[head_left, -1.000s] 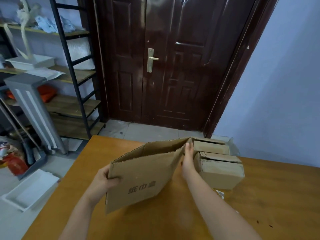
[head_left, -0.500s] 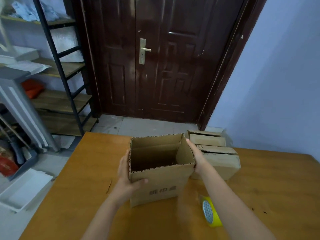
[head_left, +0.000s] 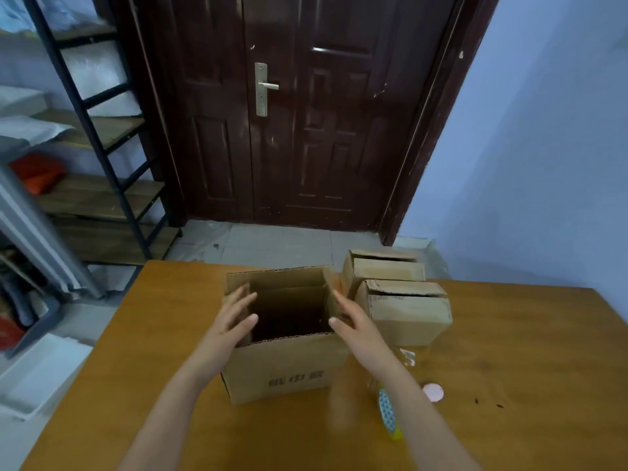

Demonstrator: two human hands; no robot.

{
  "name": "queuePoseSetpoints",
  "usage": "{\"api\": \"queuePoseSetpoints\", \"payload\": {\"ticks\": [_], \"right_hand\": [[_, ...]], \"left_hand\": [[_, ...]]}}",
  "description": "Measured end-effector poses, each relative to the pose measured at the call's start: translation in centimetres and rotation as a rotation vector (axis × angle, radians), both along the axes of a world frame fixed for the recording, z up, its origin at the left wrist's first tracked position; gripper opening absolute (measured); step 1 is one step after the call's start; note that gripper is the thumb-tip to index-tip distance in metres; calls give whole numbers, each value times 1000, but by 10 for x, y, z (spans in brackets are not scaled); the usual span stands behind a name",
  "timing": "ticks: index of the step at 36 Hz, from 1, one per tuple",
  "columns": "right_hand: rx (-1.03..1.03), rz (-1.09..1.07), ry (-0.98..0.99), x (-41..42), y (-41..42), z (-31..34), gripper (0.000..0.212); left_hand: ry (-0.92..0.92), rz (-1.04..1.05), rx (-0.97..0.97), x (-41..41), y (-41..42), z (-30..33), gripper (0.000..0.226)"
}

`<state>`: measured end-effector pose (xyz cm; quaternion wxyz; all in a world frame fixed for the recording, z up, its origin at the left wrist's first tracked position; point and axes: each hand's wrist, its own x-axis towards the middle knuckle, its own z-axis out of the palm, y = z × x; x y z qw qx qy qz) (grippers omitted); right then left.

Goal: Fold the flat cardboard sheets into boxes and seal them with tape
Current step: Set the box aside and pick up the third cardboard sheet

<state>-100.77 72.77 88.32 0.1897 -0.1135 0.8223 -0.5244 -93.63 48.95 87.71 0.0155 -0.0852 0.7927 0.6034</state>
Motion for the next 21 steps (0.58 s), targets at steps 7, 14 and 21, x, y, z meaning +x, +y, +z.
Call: {"api": "queuePoseSetpoints", "payload": {"ticks": [7, 14, 21], "right_hand": [[196, 90, 120, 1, -3, 0, 54], [404, 264, 153, -9, 2, 8, 61], [681, 414, 54, -21, -4, 23, 68]], "left_hand": [[-143, -25, -27, -6, -2, 6, 63], [-103, 68, 91, -2, -4, -3, 66], [-34, 83, 84, -8, -1, -1, 58]]}}
